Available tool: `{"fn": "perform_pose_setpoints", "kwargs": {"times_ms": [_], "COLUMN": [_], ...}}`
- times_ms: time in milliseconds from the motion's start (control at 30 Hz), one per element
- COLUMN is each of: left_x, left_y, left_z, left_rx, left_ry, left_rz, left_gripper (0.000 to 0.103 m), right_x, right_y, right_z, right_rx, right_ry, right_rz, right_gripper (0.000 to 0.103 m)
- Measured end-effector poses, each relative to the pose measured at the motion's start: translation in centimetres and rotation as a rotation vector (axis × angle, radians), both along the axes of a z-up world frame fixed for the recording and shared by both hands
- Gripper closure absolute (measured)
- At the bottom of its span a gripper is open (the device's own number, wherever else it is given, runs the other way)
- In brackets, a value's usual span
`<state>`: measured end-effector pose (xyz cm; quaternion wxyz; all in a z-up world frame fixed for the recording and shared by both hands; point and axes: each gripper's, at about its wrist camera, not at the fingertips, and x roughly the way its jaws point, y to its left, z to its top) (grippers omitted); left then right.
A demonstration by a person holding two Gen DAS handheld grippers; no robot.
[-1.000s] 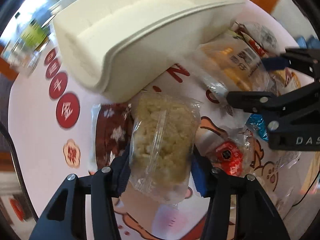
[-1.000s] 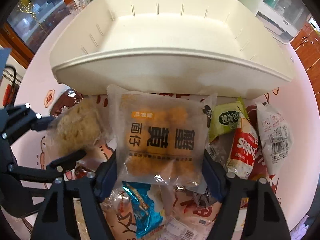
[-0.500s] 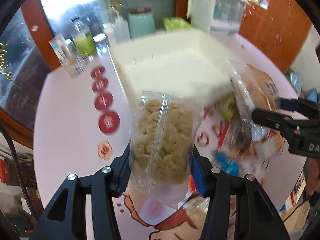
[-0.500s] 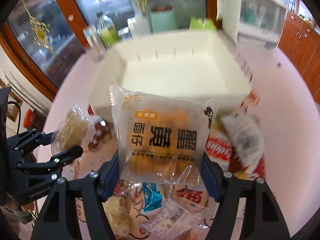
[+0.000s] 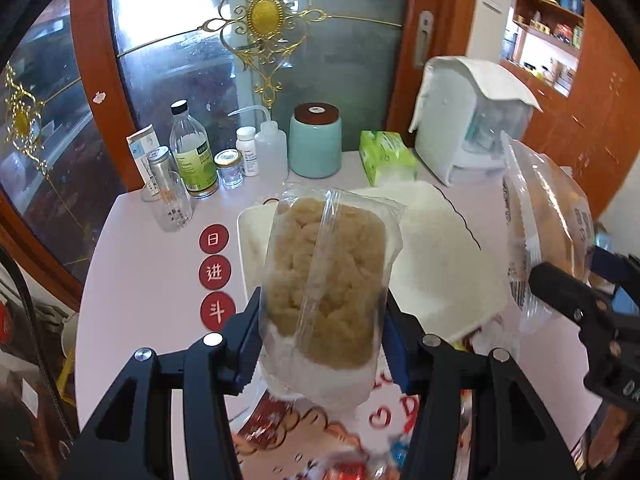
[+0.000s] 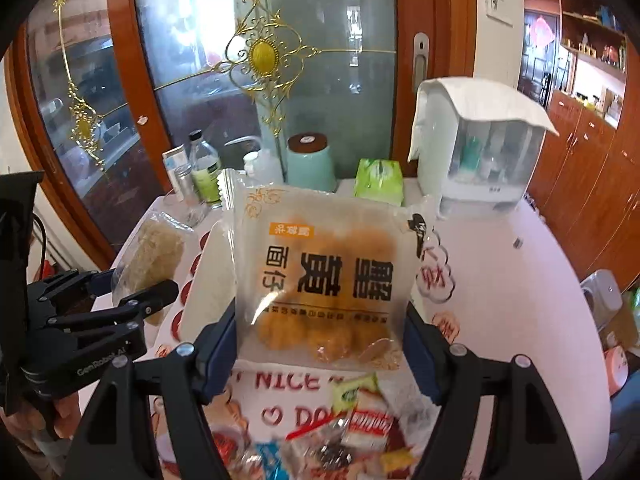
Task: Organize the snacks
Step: 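Carry both packs into the white tray and open both tools, then move both tools back over the snack pile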
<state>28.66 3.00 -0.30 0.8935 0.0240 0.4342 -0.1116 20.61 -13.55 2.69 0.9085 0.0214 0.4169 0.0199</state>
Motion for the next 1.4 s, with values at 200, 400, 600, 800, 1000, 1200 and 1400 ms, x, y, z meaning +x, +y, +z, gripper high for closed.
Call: {"fn": "perform_pose_setpoints", "kwargs": {"times_ms": [200,400,600,800,1000,1200,1400], "left_x": [3.1,4.5,4.9,4.2,2.9,1.3,-0.8], "left_y": [-0.7,-1.7,-2.2,-1.5,-1.4,-1.6,-1.6], "left_z": [-2.6,-5.4,-7.4,-7.2,-6.4,-5.6,-4.6], "left_rx": [-0.022,0.004,0.028,0.032,0.044,0.056,0.051], "left_ry": [0.044,0.093,0.122,0.089,0.069,0.052,0.044], "left_rz": [0.068,0.1,0.114,0.147,0.138,0.13,0.139], "left_gripper": [0.052,0.052,0.038,0.012,0.012,0.012,0.012], "right_x": [2.8,4.8,6.5,6.8,6.1,4.9,3.0], "right_y": [-0.6,-0.5,-0.3,-0.3,-0.1,-0.1,-0.3], "right_z": [-0.6,-2.6,-5.5,-6.5,-6.1,-5.5,-4.4], "right_rx": [-0.031,-0.075,-0.088,-0.076,-0.088,-0.101,-0.091], "right_ry": [-0.005,0.013,0.078,0.102,0.101,0.093,0.078], "right_rz": [-0.021,-0.026,-0.011,0.006,0.012,0.023,0.036], "right_gripper": [0.028,0.024,0.019,0.019,0.019,0.019,0.019]}}
